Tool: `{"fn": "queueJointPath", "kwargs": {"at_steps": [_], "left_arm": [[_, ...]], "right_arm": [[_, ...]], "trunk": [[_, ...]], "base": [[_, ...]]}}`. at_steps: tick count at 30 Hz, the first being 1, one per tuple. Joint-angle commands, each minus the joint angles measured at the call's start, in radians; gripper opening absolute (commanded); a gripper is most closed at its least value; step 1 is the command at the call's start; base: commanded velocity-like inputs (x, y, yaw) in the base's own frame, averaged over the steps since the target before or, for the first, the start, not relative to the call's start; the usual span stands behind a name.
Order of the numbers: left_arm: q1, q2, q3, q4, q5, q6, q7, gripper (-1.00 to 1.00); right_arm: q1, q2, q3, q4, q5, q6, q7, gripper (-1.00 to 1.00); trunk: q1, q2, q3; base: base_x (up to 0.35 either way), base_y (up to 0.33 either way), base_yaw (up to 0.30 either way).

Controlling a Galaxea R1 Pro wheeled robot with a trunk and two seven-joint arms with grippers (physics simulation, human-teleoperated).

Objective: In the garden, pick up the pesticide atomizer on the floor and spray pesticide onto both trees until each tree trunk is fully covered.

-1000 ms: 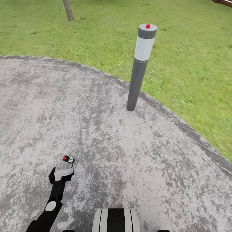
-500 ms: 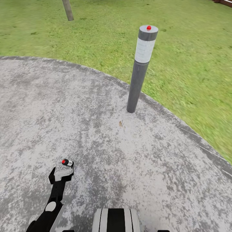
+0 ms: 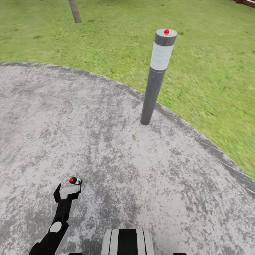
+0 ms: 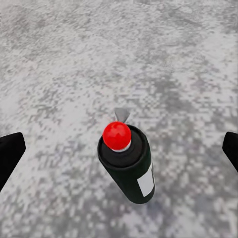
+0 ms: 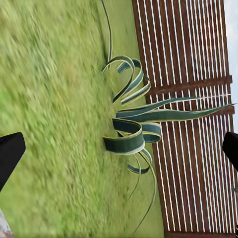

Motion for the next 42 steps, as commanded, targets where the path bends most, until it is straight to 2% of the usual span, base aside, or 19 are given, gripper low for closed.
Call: {"fn": "queueJointPath", "kwargs": {"at_steps": [1, 25, 27, 39, 42], "left_arm": [[0.000, 0.000, -0.001, 0.001, -0.005, -0.002, 0.006, 1.00], [0.000, 0.000, -0.002, 0.001, -0.004, -0.002, 0.007, 1.00], [0.000, 0.000, -0.002, 0.001, -0.003, -0.002, 0.007, 1.00], [0.000, -0.001, -0.002, -0.002, -0.002, -0.002, 0.008, 1.00], [0.000, -0.002, -0.002, -0.003, -0.001, -0.002, 0.008, 1.00]], "right_arm": [[-0.001, 0.000, -0.003, 0.001, 0.000, -0.005, 0.001, 1.00], [0.000, 0.000, -0.003, 0.001, 0.000, -0.005, 0.001, 1.00], [-0.001, 0.000, -0.003, 0.001, 0.000, -0.005, 0.001, 1.00], [0.000, 0.000, -0.002, 0.001, 0.000, -0.005, 0.001, 1.00], [-0.001, 0.000, -0.002, 0.001, 0.000, -0.005, 0.001, 1.00]], "trunk": [[0.000, 0.000, 0.000], [0.000, 0.000, 0.000], [0.001, -0.001, -0.008], [0.001, -0.001, -0.008], [0.002, -0.001, -0.020]], "base": [[0.005, 0.006, 0.000], [0.029, 0.013, 0.000], [0.001, 0.000, 0.000], [0.000, 0.000, 0.000], [0.000, 0.000, 0.000]]}}
